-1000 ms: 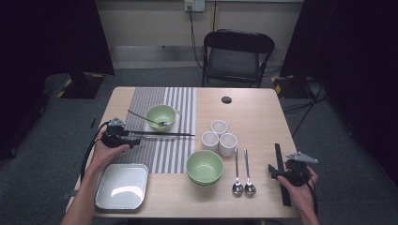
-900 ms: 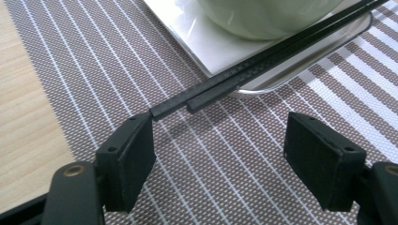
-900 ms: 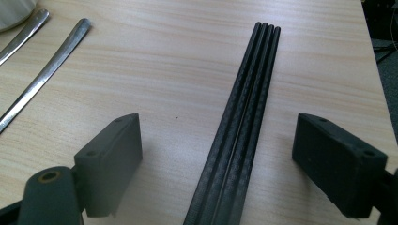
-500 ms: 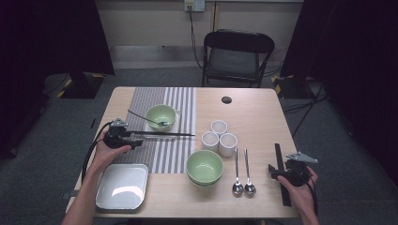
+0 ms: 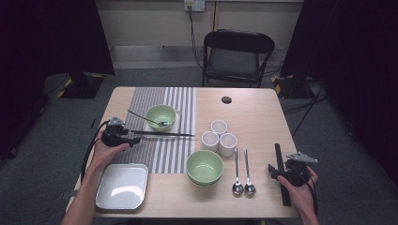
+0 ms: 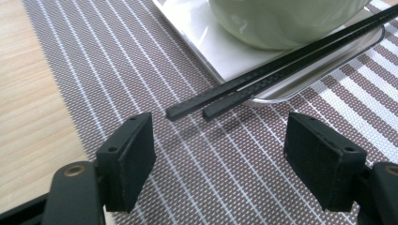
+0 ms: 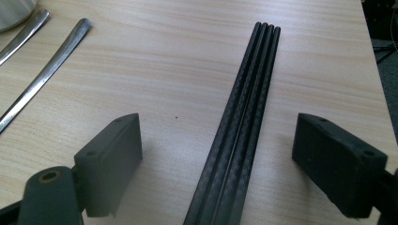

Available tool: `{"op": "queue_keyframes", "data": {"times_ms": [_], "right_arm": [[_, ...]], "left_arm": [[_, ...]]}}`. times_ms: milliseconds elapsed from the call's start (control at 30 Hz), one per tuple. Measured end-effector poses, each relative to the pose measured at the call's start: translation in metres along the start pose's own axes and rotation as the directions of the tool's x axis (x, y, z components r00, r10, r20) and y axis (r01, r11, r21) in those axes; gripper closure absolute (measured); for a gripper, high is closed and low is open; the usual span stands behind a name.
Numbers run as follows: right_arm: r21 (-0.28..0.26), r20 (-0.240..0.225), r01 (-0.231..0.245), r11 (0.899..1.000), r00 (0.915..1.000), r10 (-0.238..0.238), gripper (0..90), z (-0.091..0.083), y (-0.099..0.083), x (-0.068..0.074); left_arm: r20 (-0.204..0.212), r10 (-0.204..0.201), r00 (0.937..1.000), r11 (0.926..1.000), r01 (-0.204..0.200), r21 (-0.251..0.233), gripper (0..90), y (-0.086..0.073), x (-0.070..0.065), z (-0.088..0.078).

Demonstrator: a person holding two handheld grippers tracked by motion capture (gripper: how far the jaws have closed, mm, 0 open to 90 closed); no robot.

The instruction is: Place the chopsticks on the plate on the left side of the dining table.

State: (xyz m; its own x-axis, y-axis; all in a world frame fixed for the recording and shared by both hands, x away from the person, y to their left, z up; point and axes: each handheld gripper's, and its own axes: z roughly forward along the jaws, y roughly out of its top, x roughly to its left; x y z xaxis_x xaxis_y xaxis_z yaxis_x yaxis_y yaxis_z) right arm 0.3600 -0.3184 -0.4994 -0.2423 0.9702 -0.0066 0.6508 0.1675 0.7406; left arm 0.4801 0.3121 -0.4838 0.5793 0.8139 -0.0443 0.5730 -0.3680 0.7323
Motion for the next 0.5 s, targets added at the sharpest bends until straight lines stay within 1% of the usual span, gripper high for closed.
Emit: {"op": "queue_keyframes", "data": {"times_ms": [33, 100, 133, 167, 200, 367, 500], "right_arm": [[0.000, 0.000, 0.000, 1.000, 1.0000, 0.000, 15.4, 0.0000, 0.0000, 0.0000], [0.000, 0.000, 0.000, 1.000, 1.0000, 0.000, 15.4, 0.0000, 0.0000, 0.0000], [0.000, 0.000, 0.000, 1.000, 1.0000, 0.000, 15.4, 0.0000, 0.0000, 0.0000], [0.000, 0.001, -0.001, 1.000, 1.0000, 0.001, 15.4, 0.0000, 0.0000, 0.0000], [0.000, 0.000, 0.000, 1.000, 1.0000, 0.000, 15.4, 0.0000, 0.0000, 0.0000], [0.000, 0.000, 0.000, 1.000, 1.0000, 0.000, 15.4, 0.0000, 0.0000, 0.0000], [0.000, -0.001, 0.001, 1.000, 1.0000, -0.001, 15.4, -0.0001, 0.0000, 0.0001]], "left_arm": [[-0.001, 0.012, 0.9999, 0.9999, -0.012, 0.006, 25.0, 0.0001, -0.0013, 0.0015], [0.007, 0.014, 0.9999, 0.9998, -0.014, 0.016, 25.2, 0.0004, -0.0040, 0.0032], [0.007, 0.025, 0.9996, 0.9995, -0.026, 0.020, 25.2, 0.0007, -0.0043, 0.0029], [0.009, 0.021, 0.9997, 0.9996, -0.021, 0.020, 25.4, 0.0009, -0.0050, 0.0024], [0.019, 0.018, 0.9997, 0.9997, -0.018, 0.014, 25.3, 0.0010, -0.0052, 0.0022], [0.034, 0.029, 0.9990, 0.9993, -0.029, 0.022, 25.2, 0.0017, -0.0075, 0.0012], [0.047, 0.027, 0.9985, 0.9994, -0.028, 0.022, 25.3, 0.0019, -0.0086, 0.0017]]}}
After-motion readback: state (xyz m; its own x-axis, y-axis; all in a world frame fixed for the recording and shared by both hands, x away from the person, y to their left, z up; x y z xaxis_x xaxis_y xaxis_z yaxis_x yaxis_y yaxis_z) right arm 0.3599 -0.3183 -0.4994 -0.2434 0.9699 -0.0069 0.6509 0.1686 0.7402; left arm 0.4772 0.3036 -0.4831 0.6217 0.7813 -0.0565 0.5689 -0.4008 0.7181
